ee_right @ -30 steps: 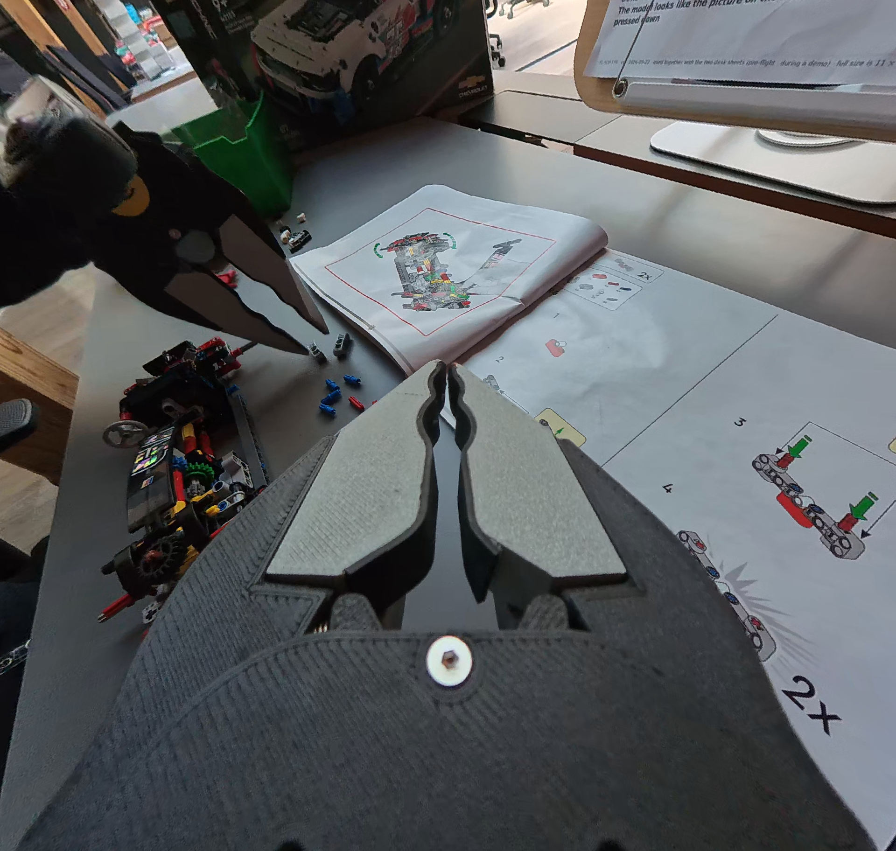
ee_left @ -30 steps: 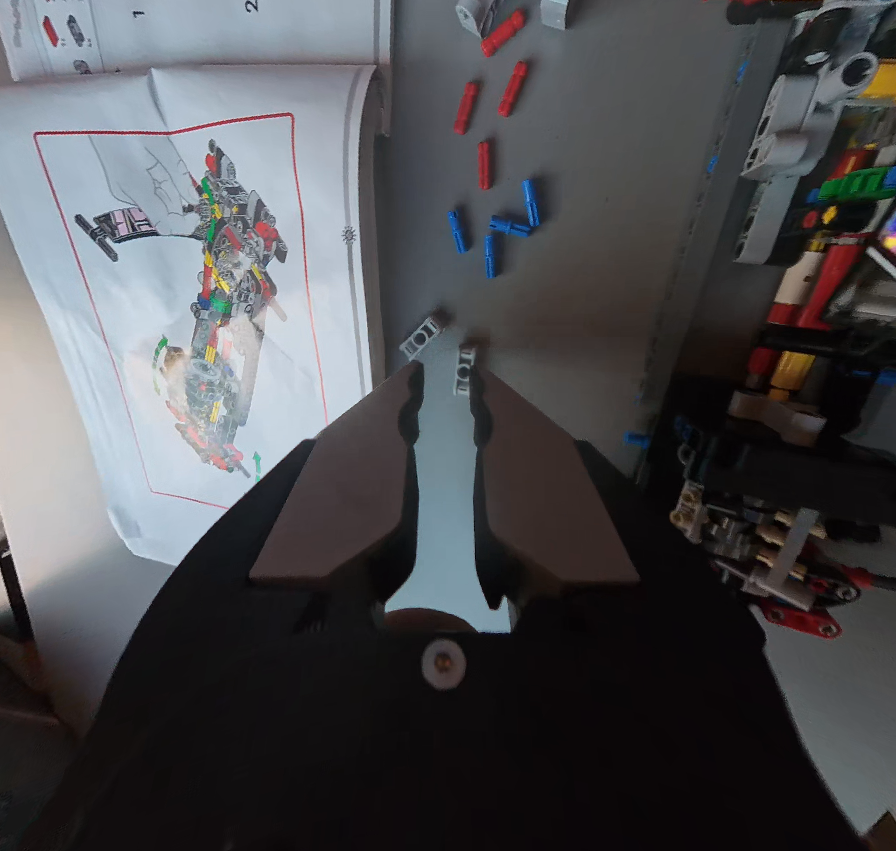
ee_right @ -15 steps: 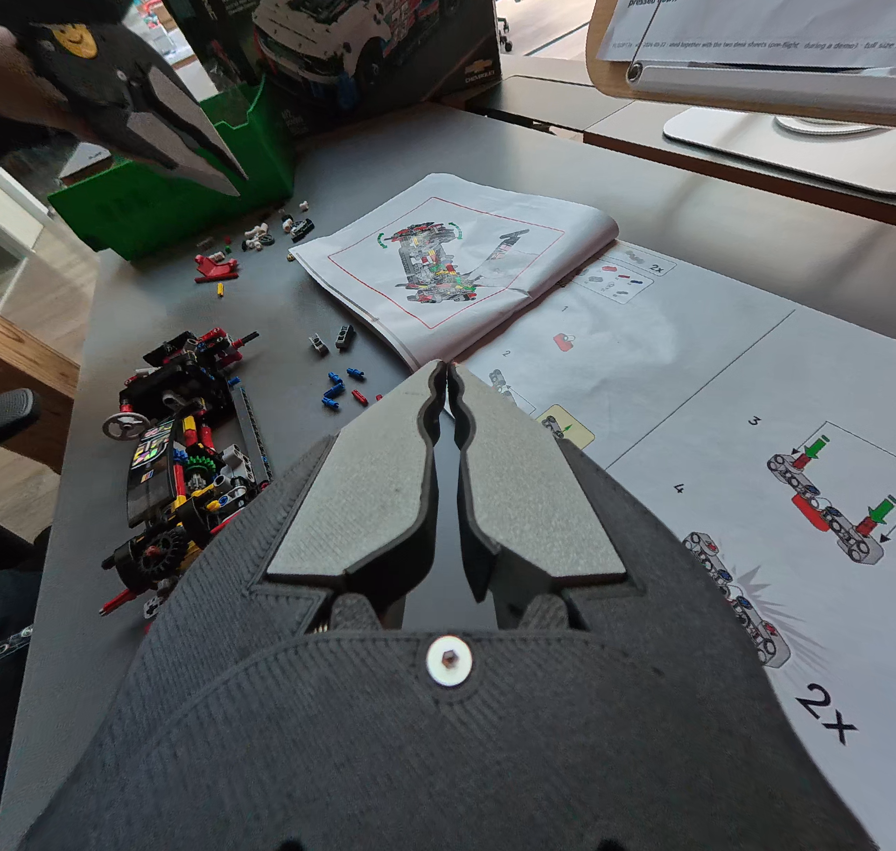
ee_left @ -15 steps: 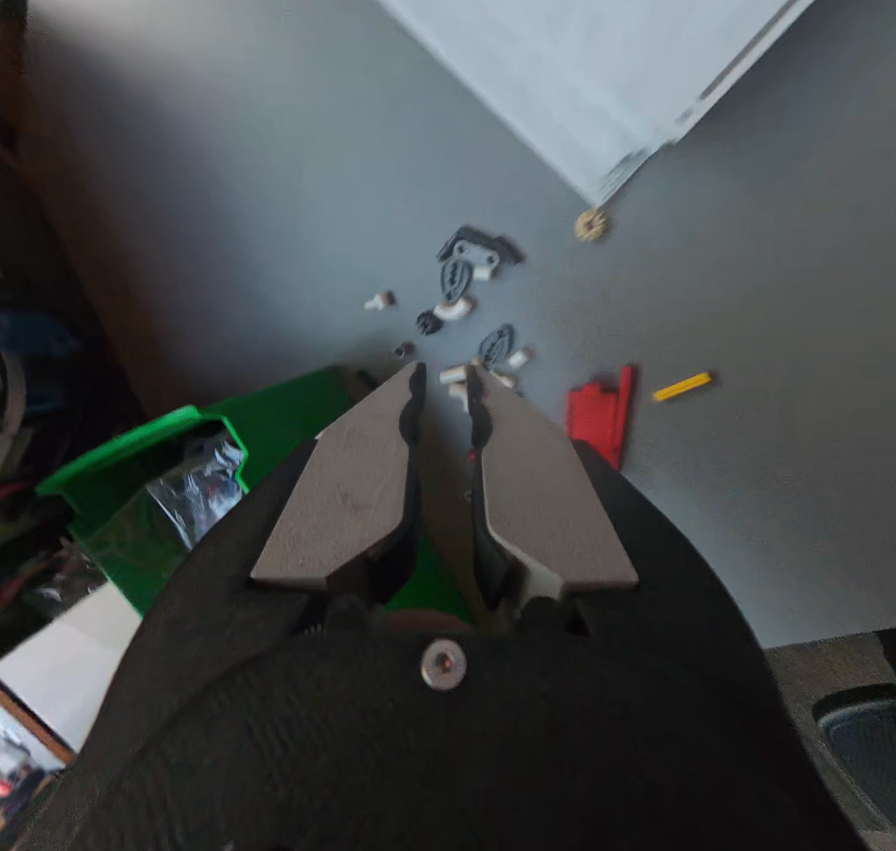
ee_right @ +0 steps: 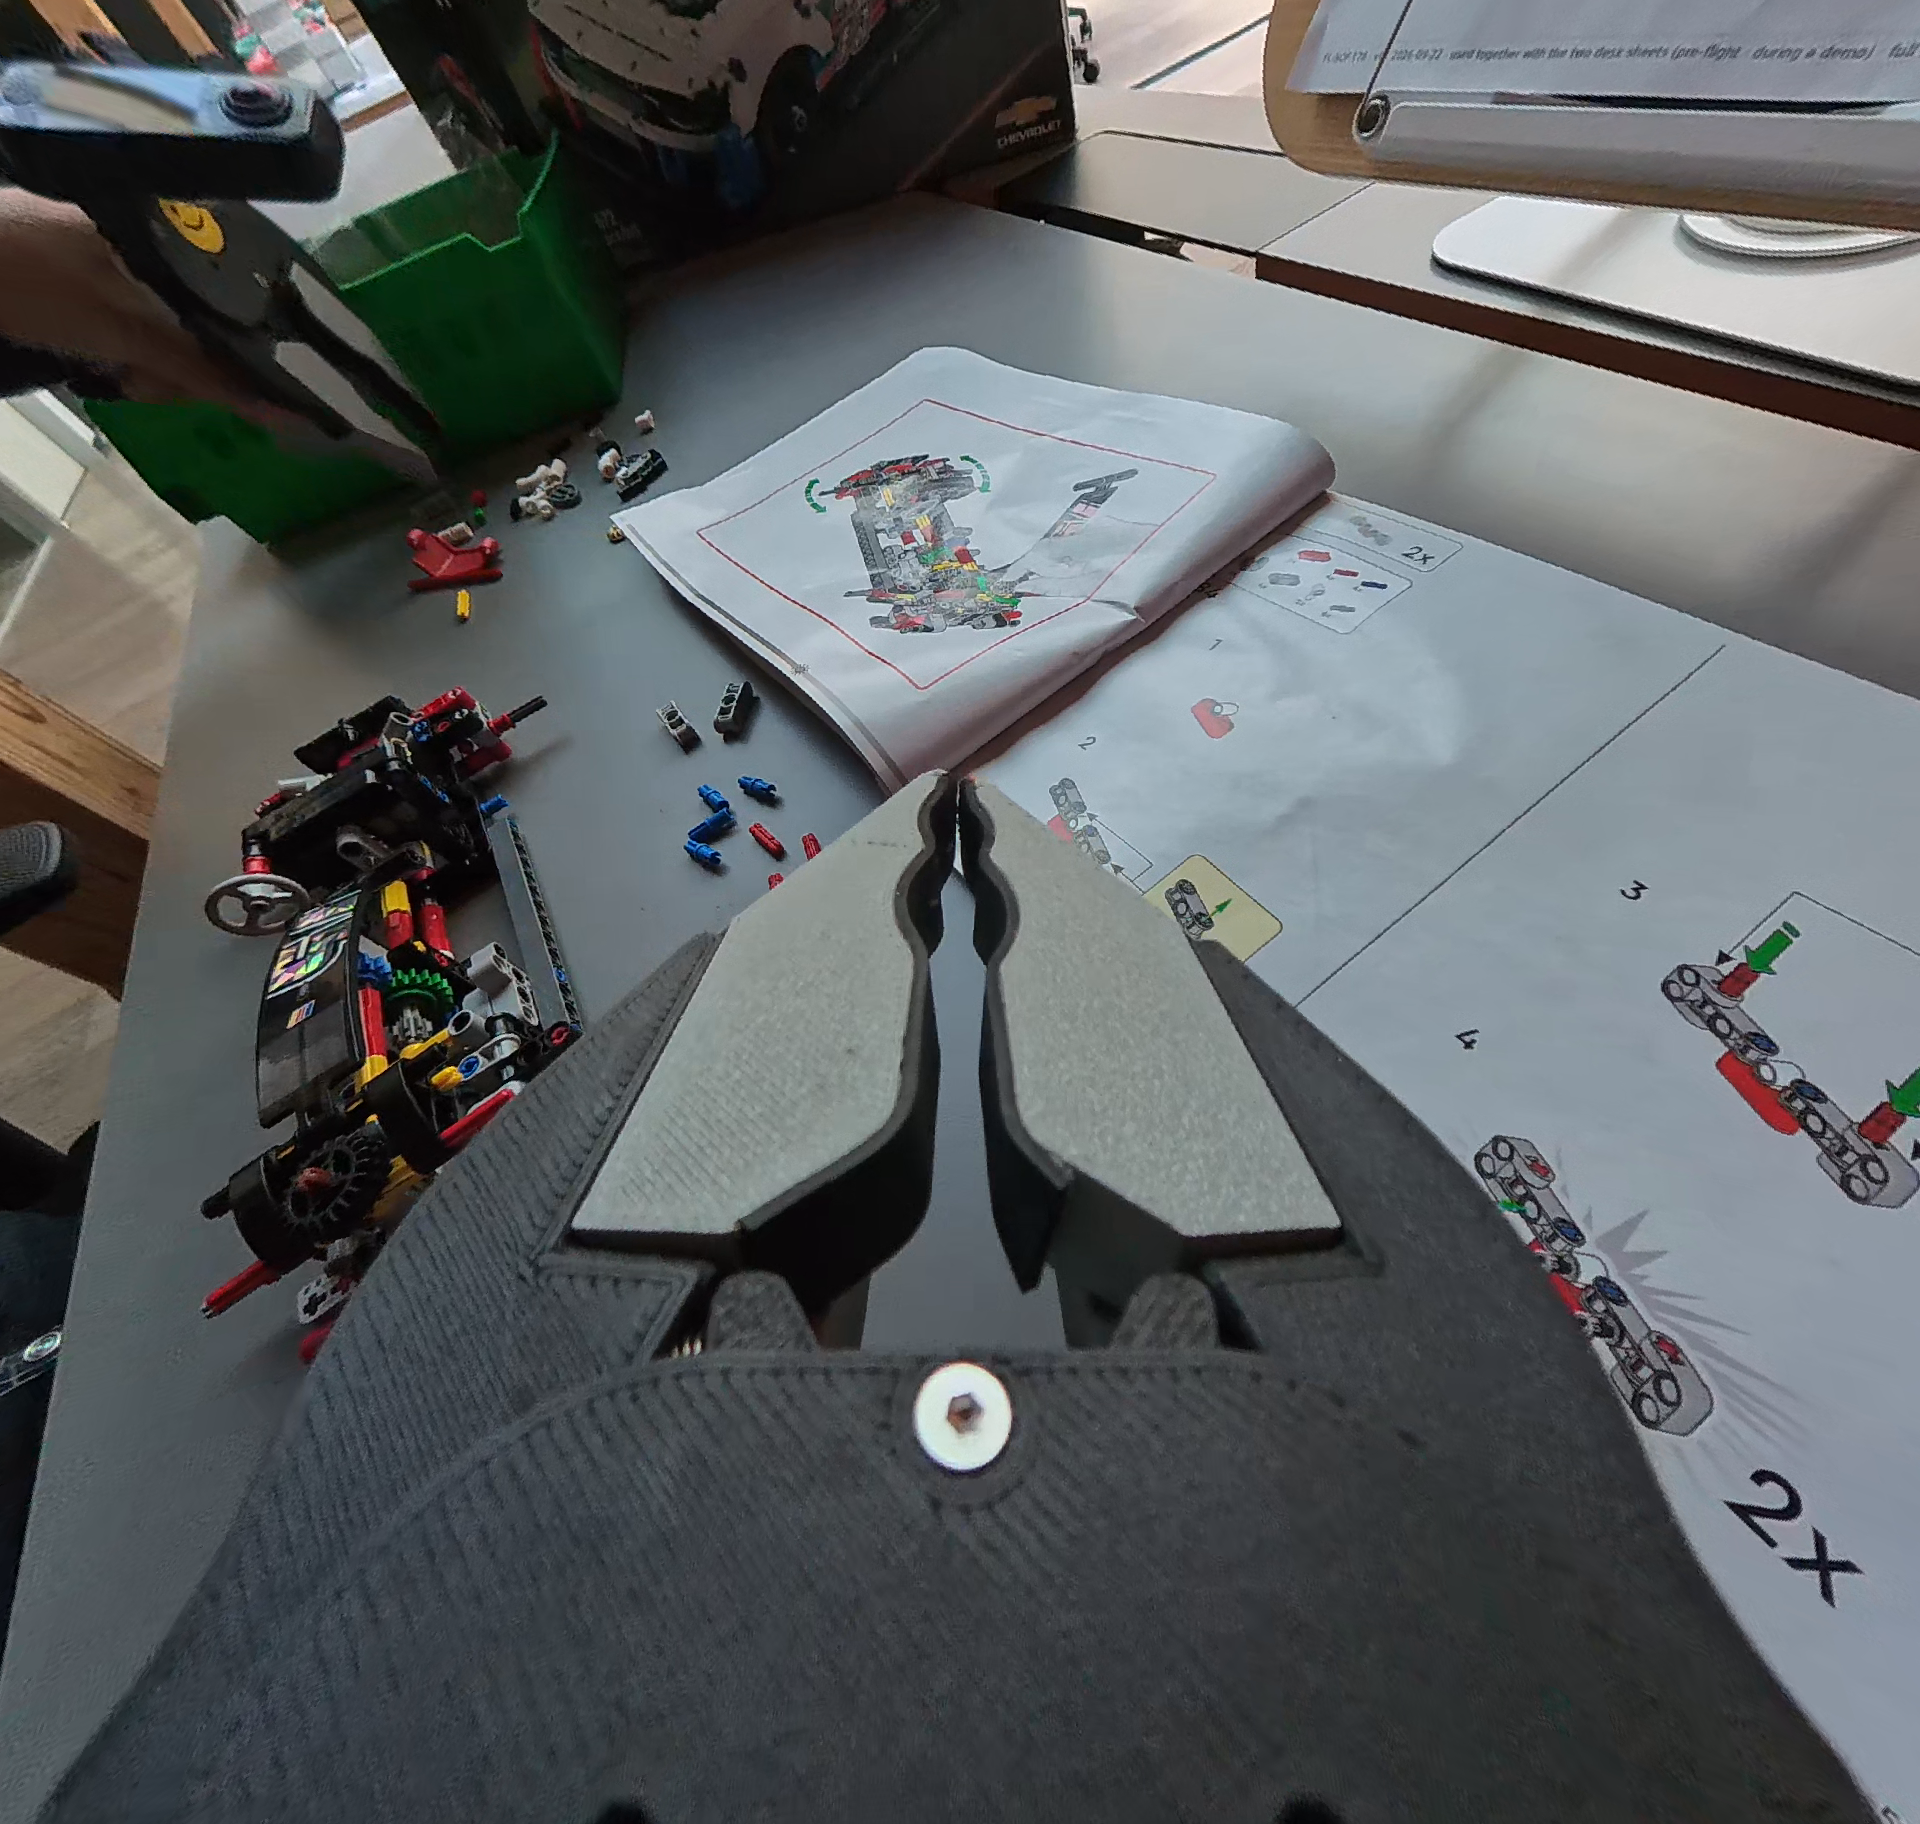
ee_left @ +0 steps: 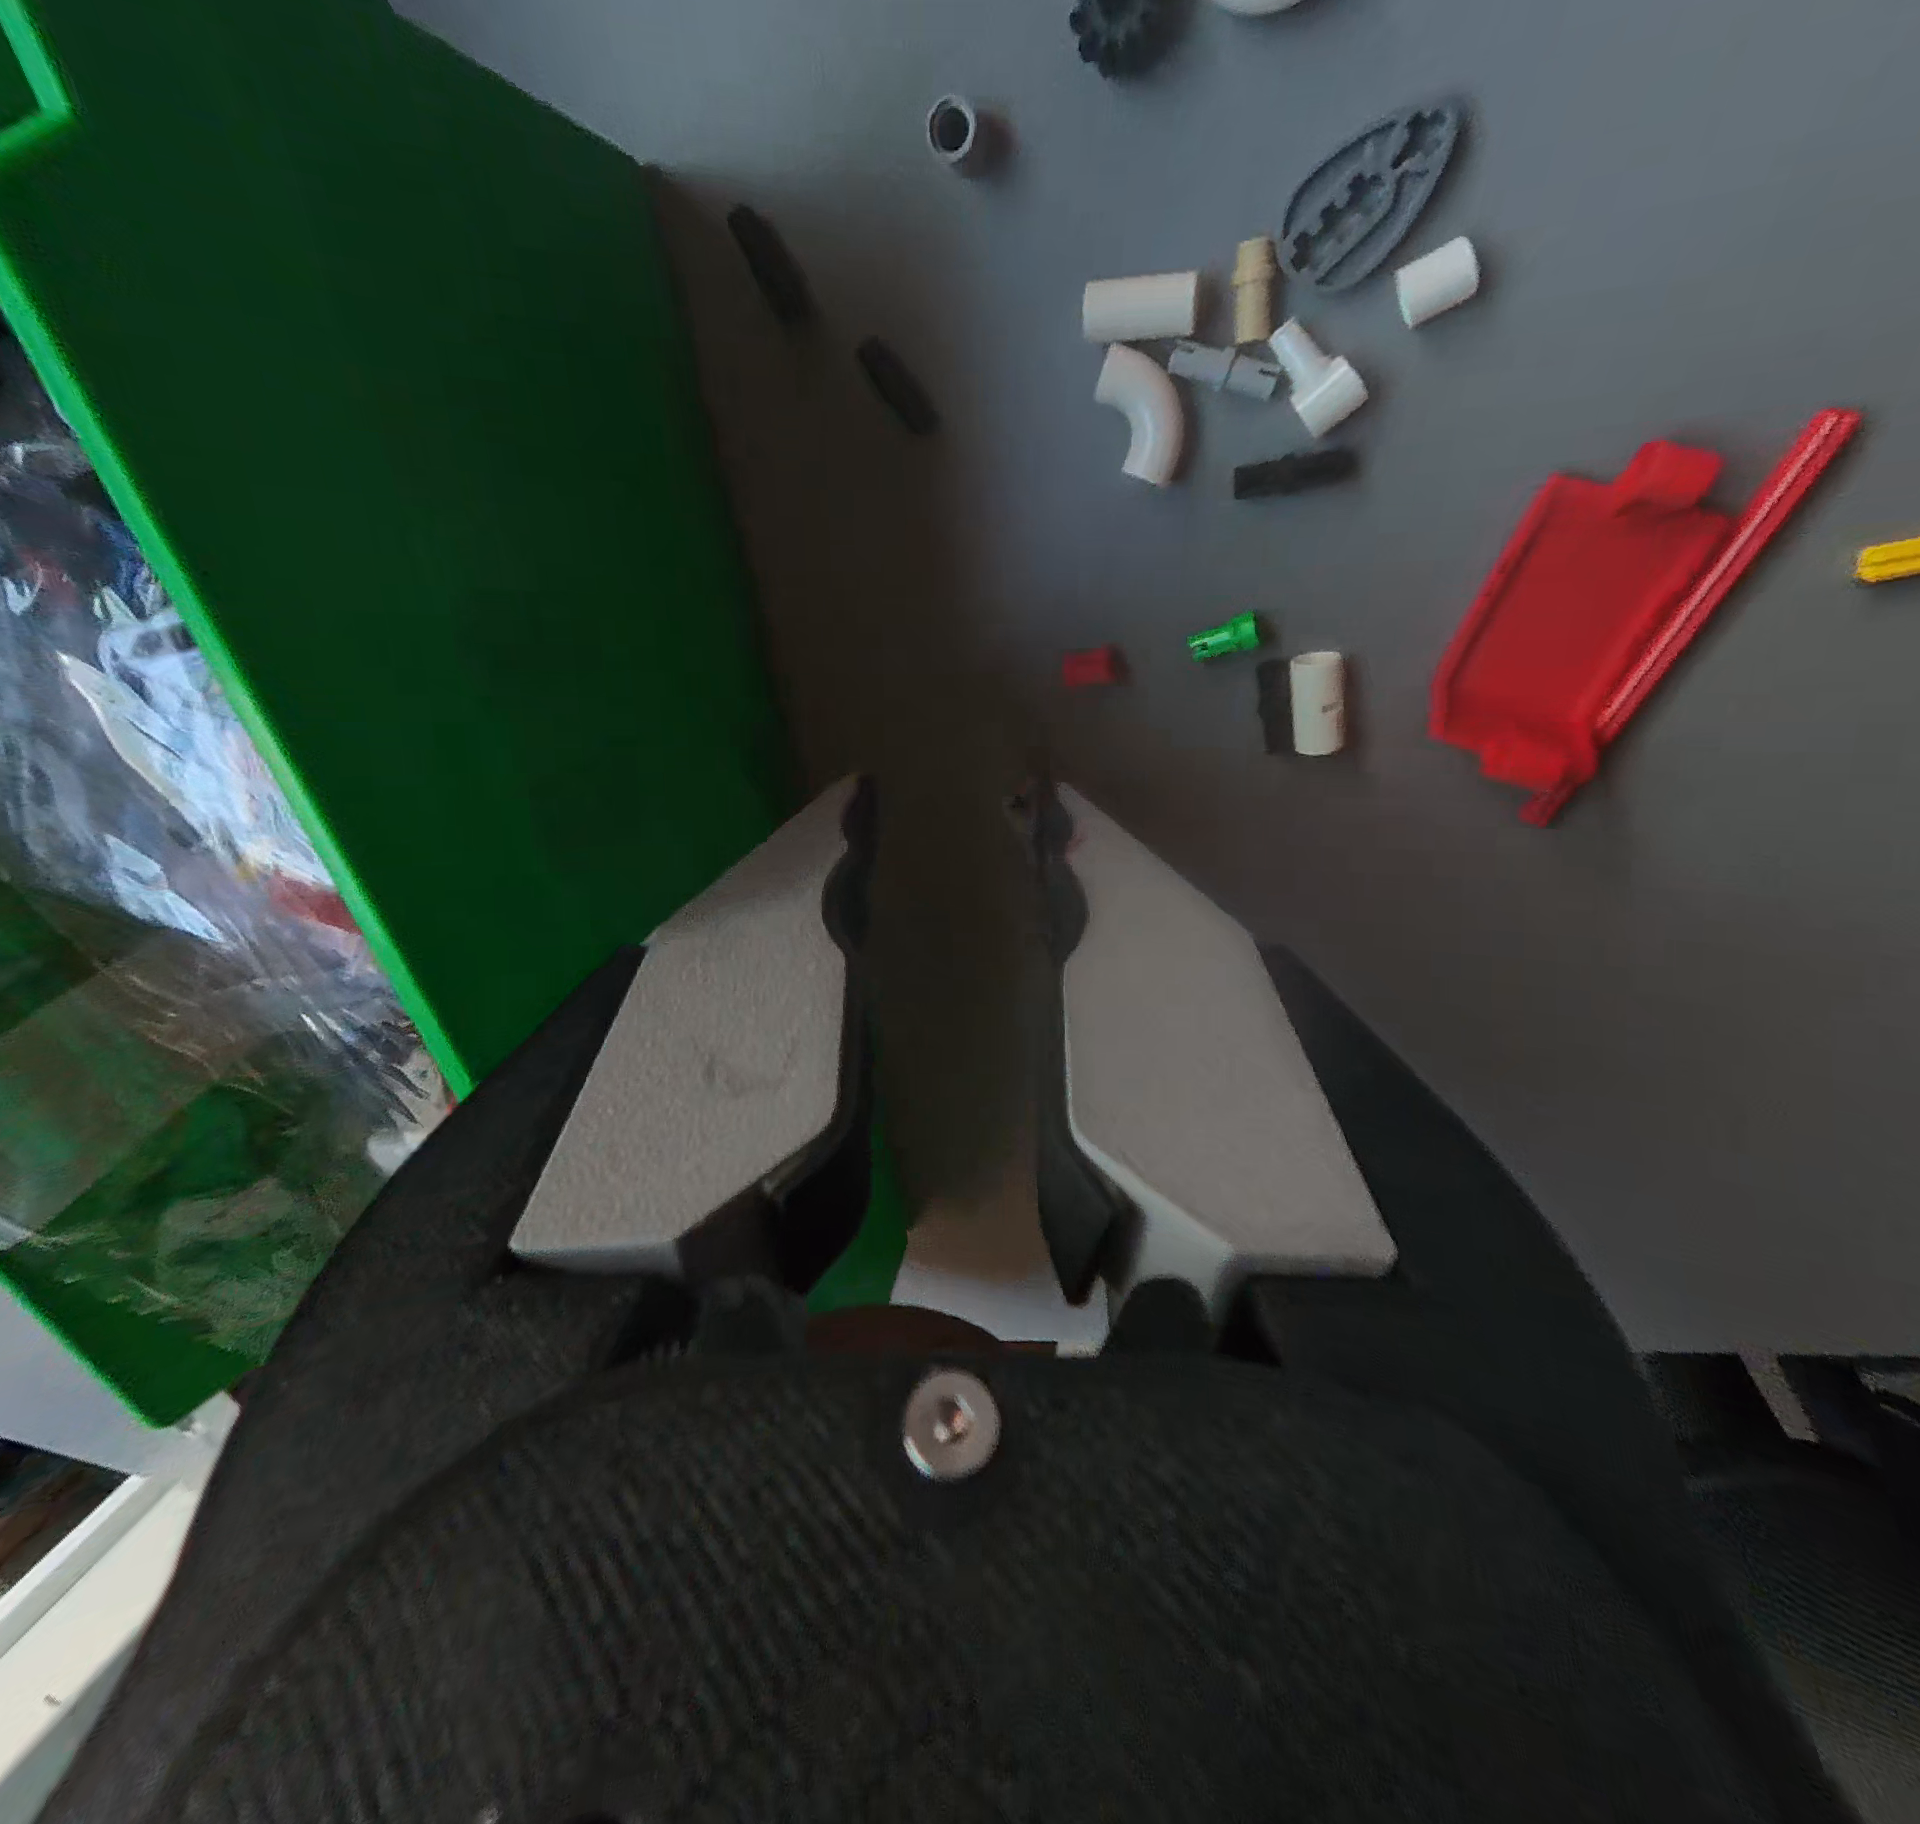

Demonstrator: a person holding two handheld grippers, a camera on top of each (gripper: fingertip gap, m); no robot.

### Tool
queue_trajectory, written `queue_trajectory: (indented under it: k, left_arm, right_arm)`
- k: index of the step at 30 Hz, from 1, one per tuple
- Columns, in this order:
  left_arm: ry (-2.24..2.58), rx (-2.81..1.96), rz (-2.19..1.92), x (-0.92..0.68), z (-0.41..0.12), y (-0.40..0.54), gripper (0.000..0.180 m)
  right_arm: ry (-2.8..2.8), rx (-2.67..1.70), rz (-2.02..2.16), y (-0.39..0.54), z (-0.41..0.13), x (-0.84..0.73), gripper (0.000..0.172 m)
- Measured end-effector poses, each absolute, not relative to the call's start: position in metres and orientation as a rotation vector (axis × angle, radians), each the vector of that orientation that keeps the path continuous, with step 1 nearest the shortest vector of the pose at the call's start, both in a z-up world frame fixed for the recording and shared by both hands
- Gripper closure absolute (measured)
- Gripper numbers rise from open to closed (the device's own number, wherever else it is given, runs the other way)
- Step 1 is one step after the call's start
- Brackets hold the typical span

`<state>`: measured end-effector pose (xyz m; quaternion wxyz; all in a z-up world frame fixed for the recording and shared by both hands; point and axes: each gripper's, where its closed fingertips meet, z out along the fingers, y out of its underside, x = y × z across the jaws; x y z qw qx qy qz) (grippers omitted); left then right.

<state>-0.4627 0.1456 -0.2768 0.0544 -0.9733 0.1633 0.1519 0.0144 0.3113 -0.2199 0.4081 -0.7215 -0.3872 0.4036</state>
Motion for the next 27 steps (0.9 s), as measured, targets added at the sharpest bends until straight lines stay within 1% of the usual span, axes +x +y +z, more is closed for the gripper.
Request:
queue_trajectory:
  k: [5, 10, 12, 13, 14, 15, 16, 21, 22, 27]
  left_arm:
    - [0.403, -2.951, 0.39, -0.466, -0.279, 0.14, 0.152]
    - [0.401, -2.96, 0.326, -0.461, -0.282, 0.138, 0.164]
    - [0.414, -2.973, 0.291, -0.457, -0.284, 0.135, 0.177]
    - [0.418, -2.974, 0.295, -0.457, -0.284, 0.135, 0.177]
    - [0.416, -2.971, 0.308, -0.459, -0.283, 0.135, 0.172]
    - [0.41, -2.973, 0.295, -0.458, -0.283, 0.134, 0.161]
    - [0.401, -2.977, 0.269, -0.456, -0.283, 0.133, 0.157]
    - [0.396, -2.994, 0.227, -0.453, -0.288, 0.129, 0.168]
    - [0.401, -3.007, 0.201, -0.451, -0.292, 0.128, 0.174]
    - [0.453, -2.963, 0.117, -0.433, -0.281, 0.136, 0.175]
  right_arm:
    - [-0.966, -1.813, 1.026, 0.312, -0.218, 0.015, 0.172]
    - [-0.976, -1.811, 1.016, 0.311, -0.218, 0.014, 0.172]
    - [-0.971, -1.809, 1.02, 0.311, -0.217, 0.015, 0.172]
    - [-0.968, -1.807, 1.023, 0.311, -0.216, 0.016, 0.172]
    - [-0.964, -1.805, 1.024, 0.311, -0.215, 0.016, 0.172]
    - [-0.962, -1.803, 1.026, 0.312, -0.214, 0.016, 0.172]
    - [-0.96, -1.801, 1.027, 0.312, -0.214, 0.017, 0.172]
    - [-0.968, -1.801, 1.026, 0.31, -0.214, 0.015, 0.172]
    - [-0.97, -1.8, 1.024, 0.31, -0.214, 0.015, 0.172]
    - [-0.96, -1.798, 1.03, 0.311, -0.213, 0.016, 0.172]
